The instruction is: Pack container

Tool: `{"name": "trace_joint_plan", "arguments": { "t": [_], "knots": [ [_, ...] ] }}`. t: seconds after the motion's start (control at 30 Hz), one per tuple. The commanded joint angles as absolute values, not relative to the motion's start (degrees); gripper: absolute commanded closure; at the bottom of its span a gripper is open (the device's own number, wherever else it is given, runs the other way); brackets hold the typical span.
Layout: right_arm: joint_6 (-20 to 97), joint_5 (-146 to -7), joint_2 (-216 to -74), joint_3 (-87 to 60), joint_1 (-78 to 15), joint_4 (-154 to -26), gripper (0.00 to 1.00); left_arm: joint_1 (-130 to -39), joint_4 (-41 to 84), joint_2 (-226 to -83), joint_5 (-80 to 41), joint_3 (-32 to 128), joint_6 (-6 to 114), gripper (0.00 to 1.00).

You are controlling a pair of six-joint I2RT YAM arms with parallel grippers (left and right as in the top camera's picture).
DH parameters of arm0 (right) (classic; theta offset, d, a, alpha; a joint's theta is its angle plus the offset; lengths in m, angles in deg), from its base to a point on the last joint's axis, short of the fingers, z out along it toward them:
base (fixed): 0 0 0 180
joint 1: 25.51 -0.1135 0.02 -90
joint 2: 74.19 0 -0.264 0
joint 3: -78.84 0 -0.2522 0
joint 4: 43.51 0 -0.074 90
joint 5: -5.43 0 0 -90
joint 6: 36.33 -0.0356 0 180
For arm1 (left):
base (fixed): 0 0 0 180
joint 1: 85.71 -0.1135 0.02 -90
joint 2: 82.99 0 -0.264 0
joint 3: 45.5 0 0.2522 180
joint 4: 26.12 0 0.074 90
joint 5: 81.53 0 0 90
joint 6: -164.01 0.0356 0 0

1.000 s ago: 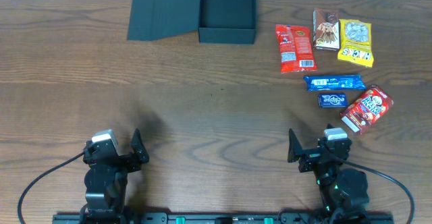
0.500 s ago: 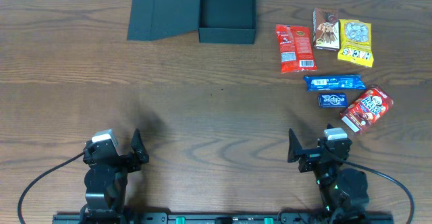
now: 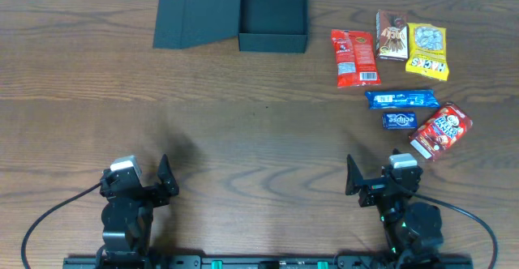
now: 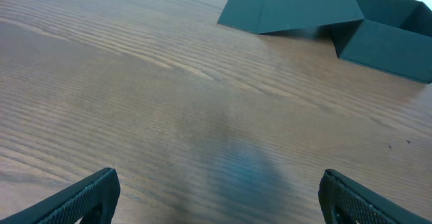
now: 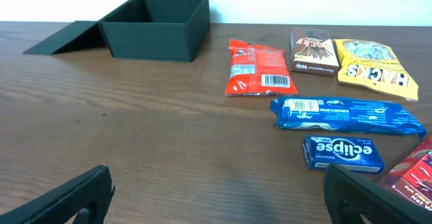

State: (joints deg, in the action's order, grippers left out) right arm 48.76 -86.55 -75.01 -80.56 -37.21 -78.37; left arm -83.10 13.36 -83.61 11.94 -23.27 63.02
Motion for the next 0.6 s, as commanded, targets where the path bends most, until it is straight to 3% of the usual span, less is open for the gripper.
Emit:
{"name": "trace_joint_plan", "arguments": {
  "t": [0.0, 0.57],
  "knots": [
    [49.68, -87.14, -74.57, -81.11, -37.58, -78.31, 0.01, -83.45, 13.47, -83.24, 13.16, -24.39, 62.19, 0.05],
    [49.68, -87.16, -74.57, -81.11, -37.58, -78.31, 0.01, -83.45, 13.14, -83.24, 9.45, -24.41, 58.67, 0.05]
  ]
}}
